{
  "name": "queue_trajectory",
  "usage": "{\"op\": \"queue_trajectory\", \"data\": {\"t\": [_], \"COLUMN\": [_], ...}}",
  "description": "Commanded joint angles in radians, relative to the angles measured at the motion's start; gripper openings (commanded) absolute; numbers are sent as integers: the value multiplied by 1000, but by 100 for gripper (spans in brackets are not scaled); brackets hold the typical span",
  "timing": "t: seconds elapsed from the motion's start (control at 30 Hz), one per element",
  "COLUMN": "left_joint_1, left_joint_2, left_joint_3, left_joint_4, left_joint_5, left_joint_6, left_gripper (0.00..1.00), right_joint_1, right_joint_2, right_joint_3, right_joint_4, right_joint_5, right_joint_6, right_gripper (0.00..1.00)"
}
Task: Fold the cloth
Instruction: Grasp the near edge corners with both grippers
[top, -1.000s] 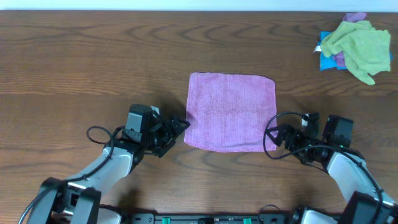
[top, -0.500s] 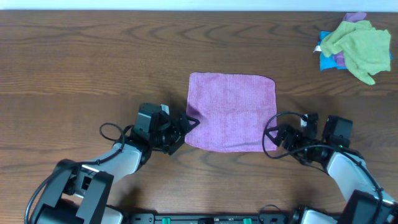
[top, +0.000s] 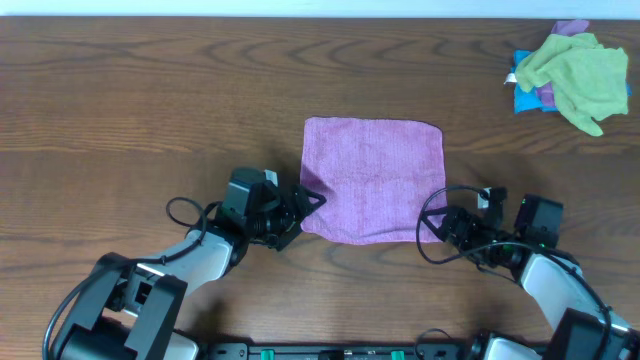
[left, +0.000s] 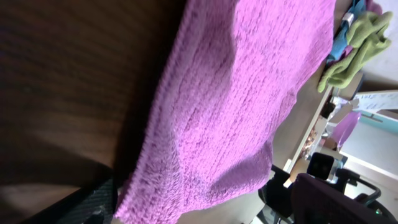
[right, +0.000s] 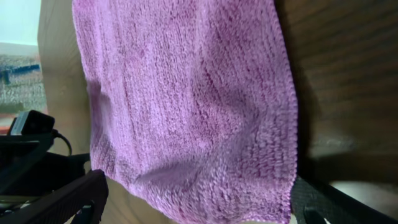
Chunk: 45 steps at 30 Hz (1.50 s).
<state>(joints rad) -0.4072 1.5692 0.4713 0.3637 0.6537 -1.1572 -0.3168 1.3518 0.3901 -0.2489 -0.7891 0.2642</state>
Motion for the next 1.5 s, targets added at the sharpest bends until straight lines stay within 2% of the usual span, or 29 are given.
{"op": "queue_trajectory", "data": {"t": [0.0, 0.4, 0.5, 0.57, 0.7, 0.97, 1.07, 1.1, 1.17, 1.2, 1.33, 1.47], "left_joint_1": [-18, -21, -21, -21, -21, -21, -21, -21, -21, -21, -21, -21], "left_joint_2": [23, 24, 28, 28, 28, 28, 28, 28, 28, 28, 28, 28], "left_joint_3": [-9, -9, -9, -9, -9, -9, -9, -9, -9, -9, -9, -9], "left_joint_4": [-12, -16, -16, -16, -16, -21, -24, -25, -28, -30, -41, -43], "left_joint_5": [-29, -36, -36, -37, -37, -37, -37, -37, -37, -38, -39, -32], "left_joint_6": [-11, 2, 13, 13, 13, 21, 24, 26, 29, 29, 36, 58], "left_gripper": [88, 55, 41, 36, 30, 17, 9, 6, 6, 6, 6, 6], "right_joint_1": [-3, -3, -3, -3, -3, -3, -3, -3, -3, -3, -3, -3], "right_joint_2": [29, 29, 29, 29, 29, 29, 29, 29, 29, 29, 29, 29], "right_joint_3": [-53, -53, -53, -53, -53, -53, -53, -53, -53, -53, -53, -53], "right_joint_4": [-32, -61, -61, -61, -57, -42, -30, -26, -20, -20, -20, -20], "right_joint_5": [93, 137, 151, 163, 190, 210, 210, 210, 210, 210, 209, 192], "right_joint_6": [28, 27, 27, 27, 27, 27, 27, 27, 27, 27, 27, 27], "right_gripper": [94, 83, 79, 75, 64, 52, 39, 32, 11, 7, 1, 1]}}
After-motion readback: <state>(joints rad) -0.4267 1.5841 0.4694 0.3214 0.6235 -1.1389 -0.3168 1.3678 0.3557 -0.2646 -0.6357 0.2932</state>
